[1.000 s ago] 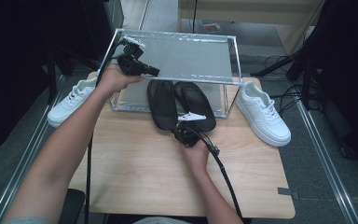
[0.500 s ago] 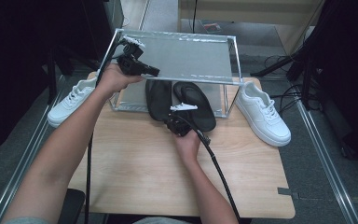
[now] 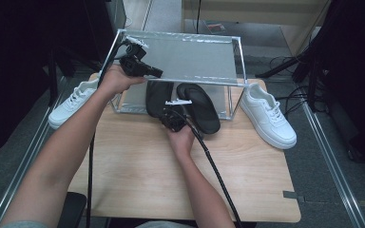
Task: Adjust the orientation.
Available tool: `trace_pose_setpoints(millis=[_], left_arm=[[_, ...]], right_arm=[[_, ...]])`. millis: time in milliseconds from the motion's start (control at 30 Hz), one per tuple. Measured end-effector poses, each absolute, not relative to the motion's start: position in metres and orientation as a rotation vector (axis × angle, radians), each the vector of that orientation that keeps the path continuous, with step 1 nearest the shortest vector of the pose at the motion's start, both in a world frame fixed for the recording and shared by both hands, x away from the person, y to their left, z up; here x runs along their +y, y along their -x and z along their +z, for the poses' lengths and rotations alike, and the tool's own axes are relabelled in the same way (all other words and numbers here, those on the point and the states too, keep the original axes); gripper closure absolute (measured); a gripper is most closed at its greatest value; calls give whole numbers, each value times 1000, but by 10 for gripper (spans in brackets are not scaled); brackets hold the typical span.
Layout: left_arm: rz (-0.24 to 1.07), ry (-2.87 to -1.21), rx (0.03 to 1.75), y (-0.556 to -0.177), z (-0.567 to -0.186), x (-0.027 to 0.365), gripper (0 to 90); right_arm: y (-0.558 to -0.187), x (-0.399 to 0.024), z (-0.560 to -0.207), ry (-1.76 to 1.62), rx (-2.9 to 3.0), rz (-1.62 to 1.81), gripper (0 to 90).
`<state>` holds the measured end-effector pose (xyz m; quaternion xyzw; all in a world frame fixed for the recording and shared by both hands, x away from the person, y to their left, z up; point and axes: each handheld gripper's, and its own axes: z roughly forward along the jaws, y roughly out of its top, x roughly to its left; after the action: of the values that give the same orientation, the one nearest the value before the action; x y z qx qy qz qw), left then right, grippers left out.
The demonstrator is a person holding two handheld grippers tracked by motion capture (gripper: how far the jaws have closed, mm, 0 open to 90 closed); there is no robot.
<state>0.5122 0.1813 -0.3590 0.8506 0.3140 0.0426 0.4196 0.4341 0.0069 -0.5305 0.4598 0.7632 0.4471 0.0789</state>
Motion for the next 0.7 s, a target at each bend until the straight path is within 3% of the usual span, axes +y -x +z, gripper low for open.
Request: trace_pose_setpoints(millis=[267,700], left_arm=[[94,-2125,795,-513,-359,182,900],[96,-2114,806,-512,-360,182,900]], right_arm=[[-430,-7,-523,-1348,2310,1367,900],[-387,-75,-510,-1308,2270,1368,900]])
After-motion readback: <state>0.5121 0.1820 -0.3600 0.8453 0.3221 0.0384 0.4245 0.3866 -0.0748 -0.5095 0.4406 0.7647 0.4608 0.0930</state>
